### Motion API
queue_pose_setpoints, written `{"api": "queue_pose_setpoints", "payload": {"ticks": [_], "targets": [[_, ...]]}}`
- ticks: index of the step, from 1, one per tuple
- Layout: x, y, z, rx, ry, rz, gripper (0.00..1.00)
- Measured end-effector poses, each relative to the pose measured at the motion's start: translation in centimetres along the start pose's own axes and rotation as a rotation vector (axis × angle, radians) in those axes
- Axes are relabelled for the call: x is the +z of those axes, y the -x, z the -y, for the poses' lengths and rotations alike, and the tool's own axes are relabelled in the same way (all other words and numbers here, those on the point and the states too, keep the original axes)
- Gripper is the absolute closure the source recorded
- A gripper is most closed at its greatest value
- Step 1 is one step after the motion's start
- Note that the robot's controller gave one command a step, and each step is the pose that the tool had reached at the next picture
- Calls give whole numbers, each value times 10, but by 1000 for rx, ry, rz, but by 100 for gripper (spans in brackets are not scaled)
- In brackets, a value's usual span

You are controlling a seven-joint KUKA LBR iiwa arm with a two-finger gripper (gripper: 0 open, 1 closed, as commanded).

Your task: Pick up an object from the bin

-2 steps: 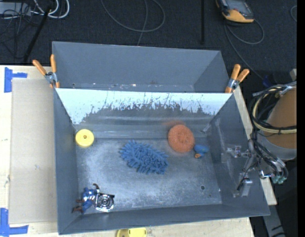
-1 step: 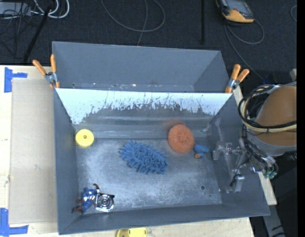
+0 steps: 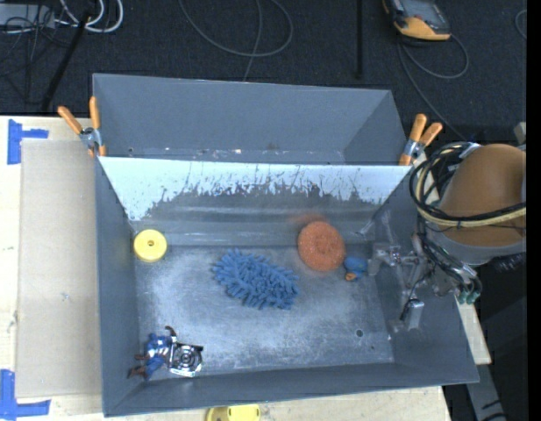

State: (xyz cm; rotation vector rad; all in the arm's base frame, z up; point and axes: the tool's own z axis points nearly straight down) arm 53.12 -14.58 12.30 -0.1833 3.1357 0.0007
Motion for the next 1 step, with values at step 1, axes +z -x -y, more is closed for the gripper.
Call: {"api": "queue_pose_setpoints", "payload": {"ticks": [1], "targets": [[26,24,-2,-28,-1,3,0]]}}
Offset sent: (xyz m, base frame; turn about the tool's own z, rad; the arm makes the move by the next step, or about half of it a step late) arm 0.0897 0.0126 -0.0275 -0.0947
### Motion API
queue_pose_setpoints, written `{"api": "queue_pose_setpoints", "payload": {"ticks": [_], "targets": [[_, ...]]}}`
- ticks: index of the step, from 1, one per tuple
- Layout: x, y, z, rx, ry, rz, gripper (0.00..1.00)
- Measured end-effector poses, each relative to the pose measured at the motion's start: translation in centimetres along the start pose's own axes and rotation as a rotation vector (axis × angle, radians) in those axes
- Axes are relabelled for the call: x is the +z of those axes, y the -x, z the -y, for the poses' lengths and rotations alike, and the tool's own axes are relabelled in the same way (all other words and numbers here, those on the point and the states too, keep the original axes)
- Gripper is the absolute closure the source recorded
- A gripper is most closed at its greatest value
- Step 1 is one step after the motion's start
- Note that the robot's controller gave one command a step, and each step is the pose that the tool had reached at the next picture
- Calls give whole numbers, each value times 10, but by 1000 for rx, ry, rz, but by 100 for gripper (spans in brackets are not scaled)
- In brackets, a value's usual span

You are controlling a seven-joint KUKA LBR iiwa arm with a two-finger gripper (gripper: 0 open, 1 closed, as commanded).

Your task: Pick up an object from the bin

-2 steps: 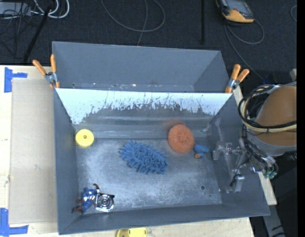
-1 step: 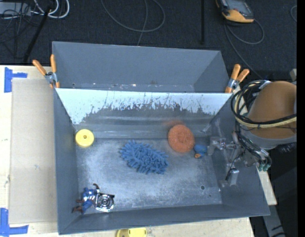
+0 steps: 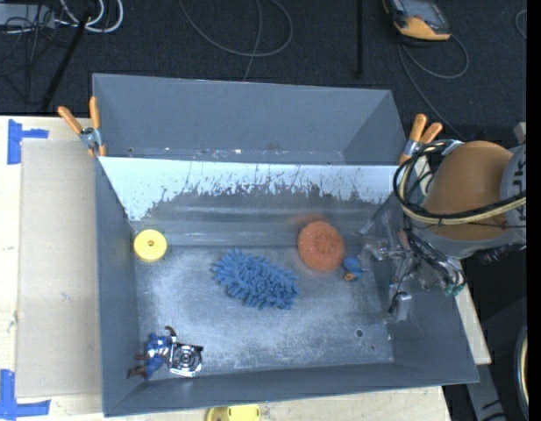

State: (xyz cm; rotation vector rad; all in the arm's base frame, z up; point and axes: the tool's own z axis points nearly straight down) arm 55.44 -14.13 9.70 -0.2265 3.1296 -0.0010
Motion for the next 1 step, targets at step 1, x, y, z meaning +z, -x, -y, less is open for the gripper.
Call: {"api": "queue_pose_setpoints", "payload": {"ticks": [1], "targets": [[1,58,3,-51,0,1,0]]}}
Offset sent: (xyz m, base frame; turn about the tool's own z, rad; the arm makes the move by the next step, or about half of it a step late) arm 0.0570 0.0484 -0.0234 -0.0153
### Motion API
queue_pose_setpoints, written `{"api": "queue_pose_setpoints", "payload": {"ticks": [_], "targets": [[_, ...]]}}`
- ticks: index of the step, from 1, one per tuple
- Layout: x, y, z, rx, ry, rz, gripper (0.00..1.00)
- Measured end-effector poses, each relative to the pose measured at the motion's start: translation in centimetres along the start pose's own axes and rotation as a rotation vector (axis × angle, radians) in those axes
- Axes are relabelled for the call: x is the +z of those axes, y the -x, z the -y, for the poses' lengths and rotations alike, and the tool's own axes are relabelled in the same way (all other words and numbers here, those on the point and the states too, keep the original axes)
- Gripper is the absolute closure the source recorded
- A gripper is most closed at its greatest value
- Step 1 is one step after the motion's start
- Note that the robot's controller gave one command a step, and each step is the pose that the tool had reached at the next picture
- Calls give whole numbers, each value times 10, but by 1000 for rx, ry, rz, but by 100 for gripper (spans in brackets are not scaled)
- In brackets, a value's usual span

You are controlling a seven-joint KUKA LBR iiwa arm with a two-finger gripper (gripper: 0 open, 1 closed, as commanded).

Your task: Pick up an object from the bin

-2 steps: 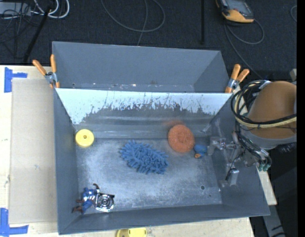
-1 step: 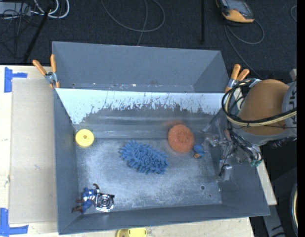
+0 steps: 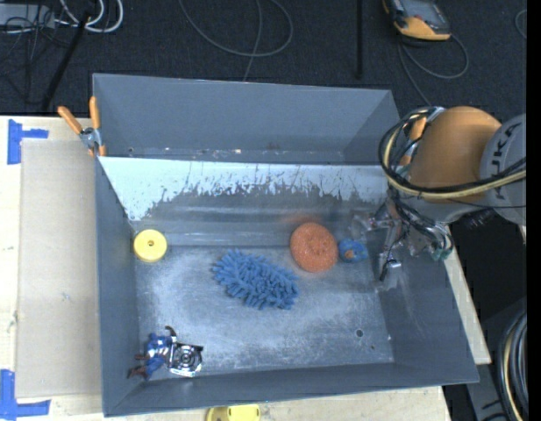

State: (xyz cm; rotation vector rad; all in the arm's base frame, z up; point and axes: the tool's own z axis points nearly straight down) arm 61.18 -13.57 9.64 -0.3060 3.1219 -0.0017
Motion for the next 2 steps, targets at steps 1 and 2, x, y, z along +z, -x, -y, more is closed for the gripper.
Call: {"api": "queue_pose_setpoints", "payload": {"ticks": [1,2], "targets": [[18,13,-33,27,2,-1,0],[25,18,-69,8,2,-4,0]]}}
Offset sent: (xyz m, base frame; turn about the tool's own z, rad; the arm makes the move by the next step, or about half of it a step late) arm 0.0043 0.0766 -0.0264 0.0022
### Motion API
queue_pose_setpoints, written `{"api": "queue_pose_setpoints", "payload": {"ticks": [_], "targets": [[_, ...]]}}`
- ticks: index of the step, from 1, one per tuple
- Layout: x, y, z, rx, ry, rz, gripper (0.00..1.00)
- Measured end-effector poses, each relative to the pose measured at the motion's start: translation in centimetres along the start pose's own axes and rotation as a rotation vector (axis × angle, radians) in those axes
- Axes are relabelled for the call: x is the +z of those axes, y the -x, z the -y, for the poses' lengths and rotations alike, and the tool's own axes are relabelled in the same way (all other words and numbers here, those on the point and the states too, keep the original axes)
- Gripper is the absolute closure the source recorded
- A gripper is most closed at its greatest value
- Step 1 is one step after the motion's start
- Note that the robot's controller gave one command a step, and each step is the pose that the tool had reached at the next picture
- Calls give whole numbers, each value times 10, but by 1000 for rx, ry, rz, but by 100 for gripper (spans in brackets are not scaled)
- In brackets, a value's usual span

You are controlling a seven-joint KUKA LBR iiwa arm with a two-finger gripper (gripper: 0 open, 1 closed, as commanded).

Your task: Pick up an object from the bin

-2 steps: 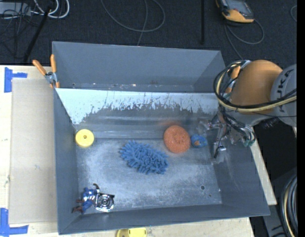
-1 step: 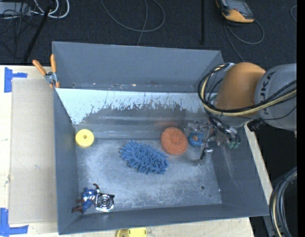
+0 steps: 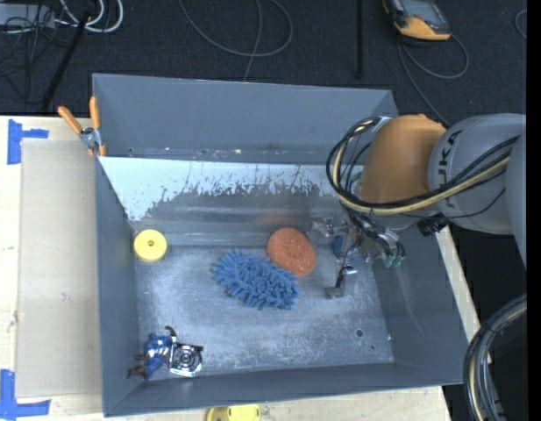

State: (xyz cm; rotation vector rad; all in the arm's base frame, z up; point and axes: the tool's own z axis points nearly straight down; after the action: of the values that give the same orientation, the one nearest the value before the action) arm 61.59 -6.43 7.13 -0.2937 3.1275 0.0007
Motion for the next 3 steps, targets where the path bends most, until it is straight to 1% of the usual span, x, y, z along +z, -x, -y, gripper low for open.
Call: {"api": "queue_pose_setpoints", "payload": {"ticks": [1,2,3], "targets": [[0,5,-20,-83,1,1,0],[-1,9,-58,-36,-1,0,0],[1,18,-94,-228,0,2,100]]}}
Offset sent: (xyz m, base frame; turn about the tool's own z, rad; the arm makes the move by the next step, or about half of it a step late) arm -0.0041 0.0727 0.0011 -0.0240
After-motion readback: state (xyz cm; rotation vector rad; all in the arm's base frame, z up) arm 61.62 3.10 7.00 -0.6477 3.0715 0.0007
